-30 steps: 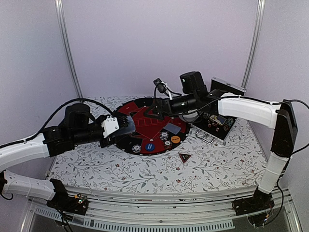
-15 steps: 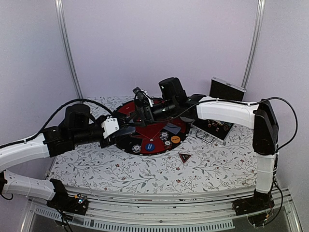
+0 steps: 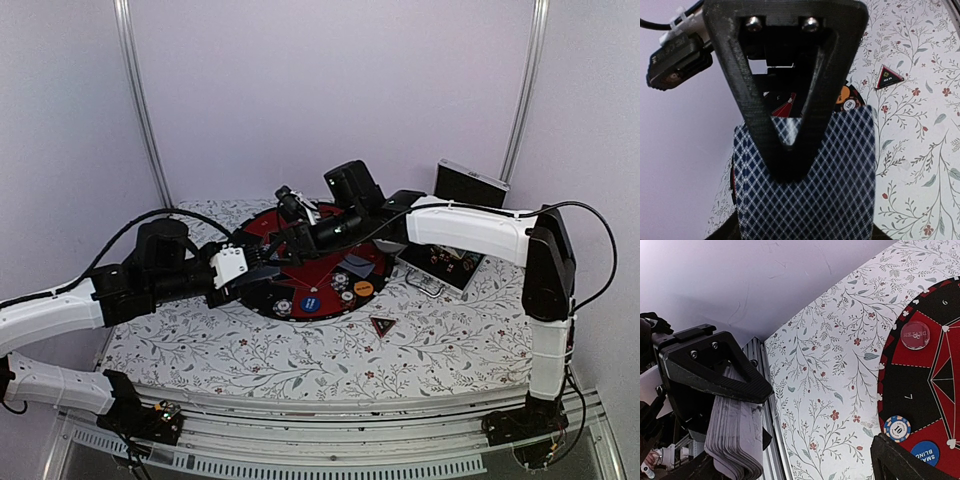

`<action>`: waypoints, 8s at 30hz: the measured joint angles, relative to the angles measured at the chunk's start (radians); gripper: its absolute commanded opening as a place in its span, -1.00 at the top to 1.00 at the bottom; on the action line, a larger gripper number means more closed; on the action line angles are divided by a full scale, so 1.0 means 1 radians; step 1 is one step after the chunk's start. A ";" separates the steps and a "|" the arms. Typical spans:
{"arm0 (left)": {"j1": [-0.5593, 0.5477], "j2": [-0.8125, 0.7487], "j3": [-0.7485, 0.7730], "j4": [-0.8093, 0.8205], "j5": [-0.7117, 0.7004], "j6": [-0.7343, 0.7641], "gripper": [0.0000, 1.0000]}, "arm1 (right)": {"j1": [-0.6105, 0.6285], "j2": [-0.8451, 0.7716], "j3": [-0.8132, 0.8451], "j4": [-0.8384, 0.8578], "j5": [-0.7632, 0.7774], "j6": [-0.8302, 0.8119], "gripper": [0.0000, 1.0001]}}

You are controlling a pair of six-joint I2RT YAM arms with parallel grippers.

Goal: Distribute texas hold em gaming equipment
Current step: Pick up the poker card from the face-down deck piles, then distribute the poker card in the small blind area, then pick up the poker card from the face-down deck piles, then distribute the poker card in the big blind area.

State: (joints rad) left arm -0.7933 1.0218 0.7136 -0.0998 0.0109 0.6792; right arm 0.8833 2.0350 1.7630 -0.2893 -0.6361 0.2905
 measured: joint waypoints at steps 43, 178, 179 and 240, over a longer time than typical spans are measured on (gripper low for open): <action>0.000 0.000 -0.001 0.010 -0.012 0.002 -0.06 | -0.029 -0.110 0.026 -0.117 -0.055 -0.056 0.96; 0.006 0.000 -0.003 0.005 -0.013 0.002 -0.06 | -0.002 -0.116 -0.059 -0.042 -0.020 0.080 0.94; 0.006 0.000 -0.003 0.005 -0.013 0.002 -0.06 | -0.003 -0.120 -0.056 -0.055 -0.014 0.076 0.95; 0.006 -0.003 -0.006 0.011 0.003 0.002 -0.07 | -0.348 0.103 -0.358 0.305 0.460 0.392 0.44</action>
State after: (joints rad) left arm -0.7868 1.0183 0.7074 -0.0887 0.0135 0.6811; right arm 0.5354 2.1376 1.4048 0.0154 -0.1757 0.6827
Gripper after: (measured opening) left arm 0.537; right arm 0.200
